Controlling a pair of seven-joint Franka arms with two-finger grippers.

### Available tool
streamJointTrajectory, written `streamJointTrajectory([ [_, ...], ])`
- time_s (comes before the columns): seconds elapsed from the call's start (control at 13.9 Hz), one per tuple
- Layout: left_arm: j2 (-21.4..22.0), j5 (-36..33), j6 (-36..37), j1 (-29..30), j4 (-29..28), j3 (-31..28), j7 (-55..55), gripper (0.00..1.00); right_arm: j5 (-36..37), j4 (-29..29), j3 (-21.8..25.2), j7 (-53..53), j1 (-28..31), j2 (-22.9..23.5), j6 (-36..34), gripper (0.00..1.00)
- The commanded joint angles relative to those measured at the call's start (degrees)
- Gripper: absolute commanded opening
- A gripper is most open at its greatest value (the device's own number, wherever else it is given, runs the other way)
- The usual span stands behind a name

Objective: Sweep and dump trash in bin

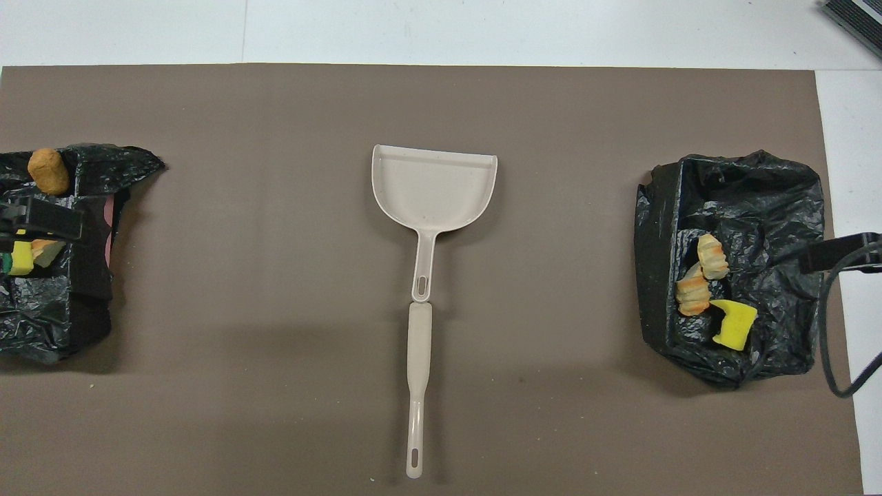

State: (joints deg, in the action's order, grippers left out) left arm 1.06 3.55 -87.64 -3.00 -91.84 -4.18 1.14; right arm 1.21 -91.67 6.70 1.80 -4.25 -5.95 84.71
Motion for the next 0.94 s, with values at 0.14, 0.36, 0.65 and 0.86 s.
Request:
streamJointTrajectory([
  [0.14, 2.6, -4.3, 1.5, -0.2, -2.6, 0.3, 2.2, 1.00, 0.6, -1.8, -0.1, 2.0, 0.2, -1.4, 0.5, 1.00],
  [0.36, 2.8, -4.4, 0.2, -0.2, -3.3, 0.3, 3.0, 1.00, 0.6, -1.8, -0.1, 2.0, 0.2, -1.4, 0.5, 1.00],
  [0.65, 2.7, -4.4, -1.4, -0.4, -3.3, 0.3, 2.9, 1.00, 0.6, -1.8, -0.1, 2.0, 0.2, -1.4, 0.5, 1.00],
  [0.86, 2.7, -4.4, -1.4, -0.4, -3.3, 0.3, 2.9, 1.00, 0.6, -1.8, -0.1, 2.0, 0.2, -1.4, 0.5, 1.00],
])
